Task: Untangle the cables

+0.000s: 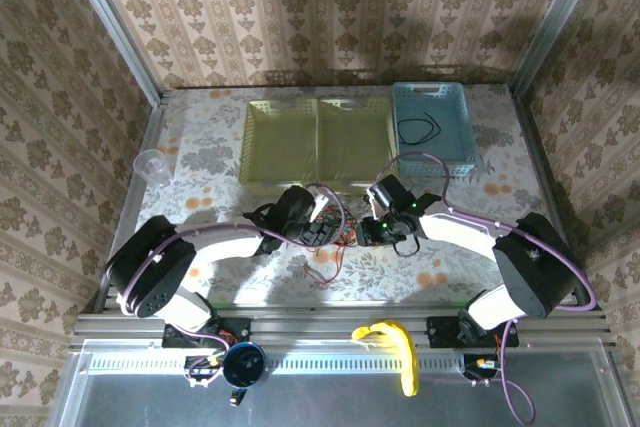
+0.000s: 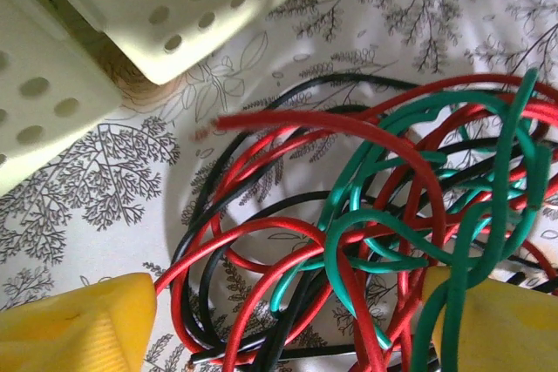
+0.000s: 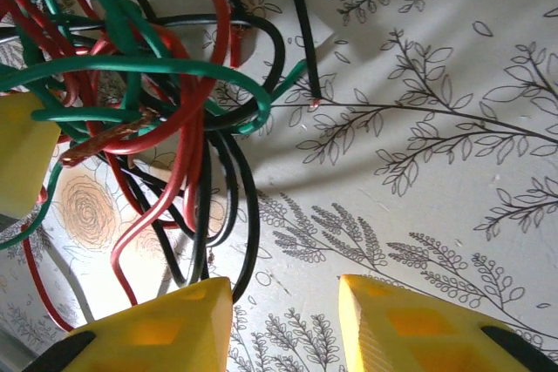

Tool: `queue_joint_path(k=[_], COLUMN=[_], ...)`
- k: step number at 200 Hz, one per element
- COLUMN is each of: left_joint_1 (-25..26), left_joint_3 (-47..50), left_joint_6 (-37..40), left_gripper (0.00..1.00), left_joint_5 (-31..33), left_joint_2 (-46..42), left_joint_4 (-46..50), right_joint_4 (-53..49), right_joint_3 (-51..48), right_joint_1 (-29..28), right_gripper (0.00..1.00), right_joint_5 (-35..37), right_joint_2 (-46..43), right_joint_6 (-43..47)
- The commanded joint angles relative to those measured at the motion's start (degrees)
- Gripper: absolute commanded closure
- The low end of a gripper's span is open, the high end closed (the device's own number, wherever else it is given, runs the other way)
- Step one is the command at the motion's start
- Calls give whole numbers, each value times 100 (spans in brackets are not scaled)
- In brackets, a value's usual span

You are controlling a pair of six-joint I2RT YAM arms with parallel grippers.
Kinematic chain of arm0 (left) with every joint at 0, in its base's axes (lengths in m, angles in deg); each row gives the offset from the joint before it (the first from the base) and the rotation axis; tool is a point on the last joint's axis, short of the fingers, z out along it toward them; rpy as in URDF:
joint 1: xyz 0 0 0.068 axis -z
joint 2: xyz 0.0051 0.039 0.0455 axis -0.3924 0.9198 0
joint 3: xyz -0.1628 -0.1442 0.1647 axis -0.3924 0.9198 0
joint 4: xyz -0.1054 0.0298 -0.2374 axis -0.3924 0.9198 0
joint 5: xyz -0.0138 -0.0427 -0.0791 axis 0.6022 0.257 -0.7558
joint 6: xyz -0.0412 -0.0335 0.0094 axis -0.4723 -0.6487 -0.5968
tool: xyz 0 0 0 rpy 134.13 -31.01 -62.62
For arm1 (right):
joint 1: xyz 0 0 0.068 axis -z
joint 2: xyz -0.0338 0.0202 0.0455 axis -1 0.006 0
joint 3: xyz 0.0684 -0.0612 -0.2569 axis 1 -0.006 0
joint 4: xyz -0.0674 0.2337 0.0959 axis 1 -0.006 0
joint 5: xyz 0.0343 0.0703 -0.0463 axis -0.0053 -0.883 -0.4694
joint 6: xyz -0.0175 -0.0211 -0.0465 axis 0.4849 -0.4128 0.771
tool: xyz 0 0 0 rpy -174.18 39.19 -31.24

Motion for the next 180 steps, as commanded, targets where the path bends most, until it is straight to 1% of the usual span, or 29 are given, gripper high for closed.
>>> queue_joint_path(k=[1, 52, 110, 119, 126, 144, 163, 180], left_joint_1=[33, 109, 147, 143, 152, 145, 145, 124], left_joint_3=[-49, -4, 14, 23, 23, 31, 31, 31], left_joint_6=[6, -49, -49, -49, -54, -40, -77, -118], left_gripper=[24, 35, 35, 35, 35, 35, 32, 27], left_joint_5=[-83, -182, -217, -222, -222, -168, 17, 155], left_joint_2=[144, 391, 473, 474, 474, 499, 550, 633], left_joint_4=[-133, -222, -290, -288, -288, -274, -253, -269], right_joint_4=[83, 287, 550, 588, 629, 696, 656, 498], right_joint_3=[-48, 52, 158, 172, 170, 92, -52, -241], right_joint_1=[18, 27, -17, -17, -26, -26, -28, 20], right_gripper=[61, 62, 64, 66, 71, 86, 100, 100], right_joint_5=[-79, -234, -200, -171, -140, 312, 1262, 2373], right_joint_2=[67, 206, 653, 712, 751, 692, 349, -185], right_joint_6=[0, -98, -243, -254, -285, -469, -730, -1132])
